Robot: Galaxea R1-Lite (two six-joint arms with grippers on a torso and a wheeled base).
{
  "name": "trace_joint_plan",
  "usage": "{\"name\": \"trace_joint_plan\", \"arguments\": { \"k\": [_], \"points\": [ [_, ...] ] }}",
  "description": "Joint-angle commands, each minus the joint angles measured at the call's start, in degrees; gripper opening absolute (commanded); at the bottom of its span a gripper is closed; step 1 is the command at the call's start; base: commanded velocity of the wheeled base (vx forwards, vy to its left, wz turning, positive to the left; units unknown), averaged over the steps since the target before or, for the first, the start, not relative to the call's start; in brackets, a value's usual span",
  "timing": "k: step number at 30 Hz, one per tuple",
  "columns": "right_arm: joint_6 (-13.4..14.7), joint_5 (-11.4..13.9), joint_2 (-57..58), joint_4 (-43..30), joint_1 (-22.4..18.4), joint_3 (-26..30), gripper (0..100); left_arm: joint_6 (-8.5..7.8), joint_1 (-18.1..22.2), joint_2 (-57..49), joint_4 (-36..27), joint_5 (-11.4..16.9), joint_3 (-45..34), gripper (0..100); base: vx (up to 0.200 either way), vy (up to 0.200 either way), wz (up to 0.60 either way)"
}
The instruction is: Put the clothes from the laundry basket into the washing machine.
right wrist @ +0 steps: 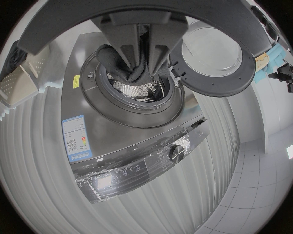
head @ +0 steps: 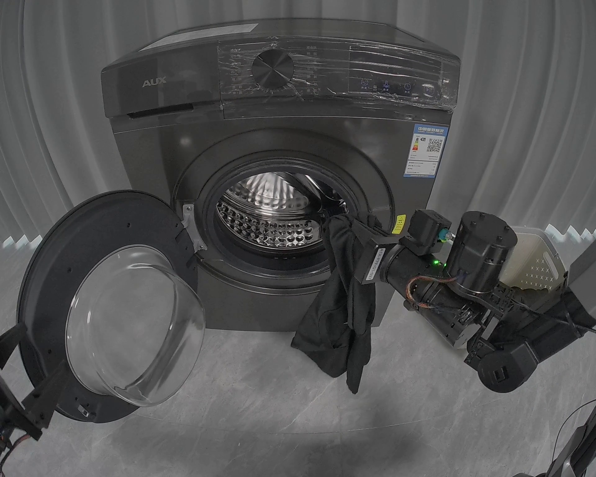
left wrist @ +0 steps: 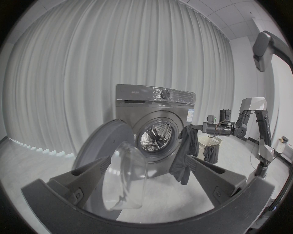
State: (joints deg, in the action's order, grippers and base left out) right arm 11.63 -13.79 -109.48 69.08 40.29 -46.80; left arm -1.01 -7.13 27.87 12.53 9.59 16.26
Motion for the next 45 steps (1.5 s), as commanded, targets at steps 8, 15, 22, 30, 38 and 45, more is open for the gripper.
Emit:
{"name": "trace_joint_plan", "arguments": {
  "k": [8, 15, 22, 30, 38, 45],
  "points": [
    [4.1, 2.8, -3.5, -7.6, 0.1, -10.5, 0, -0.92, -20.5, 52.9, 27.2, 1.7, 5.9, 100, 0.0, 0.0, 0.0],
    [4.3, 1.5, -5.6, -7.5, 0.9, -13.8, 0, -0.66, -22.3, 63.6, 33.6, 1.0, 9.8, 100, 0.0, 0.0, 0.0],
    [4.0, 0.5, -6.4, -8.8, 0.9, -13.7, 0, 1.19, -24.4, 75.3, 38.3, -0.8, 14.9, 100, 0.0, 0.0, 0.0],
    [4.0, 0.5, -6.2, -9.3, 1.5, -14.8, 0, 6.99, -24.6, 84.0, 40.9, 1.6, 18.1, 100, 0.0, 0.0, 0.0],
    [4.2, 0.4, -5.8, -9.6, 2.1, -15.3, 0, 5.93, -23.8, 93.9, 50.7, 0.5, 19.4, 100, 0.0, 0.0, 0.0],
    [4.3, 0.3, -5.7, -9.6, 2.2, -16.2, 0, 5.41, -23.4, 97.9, 52.8, 0.5, 19.7, 100, 0.0, 0.0, 0.0]
  ]
}}
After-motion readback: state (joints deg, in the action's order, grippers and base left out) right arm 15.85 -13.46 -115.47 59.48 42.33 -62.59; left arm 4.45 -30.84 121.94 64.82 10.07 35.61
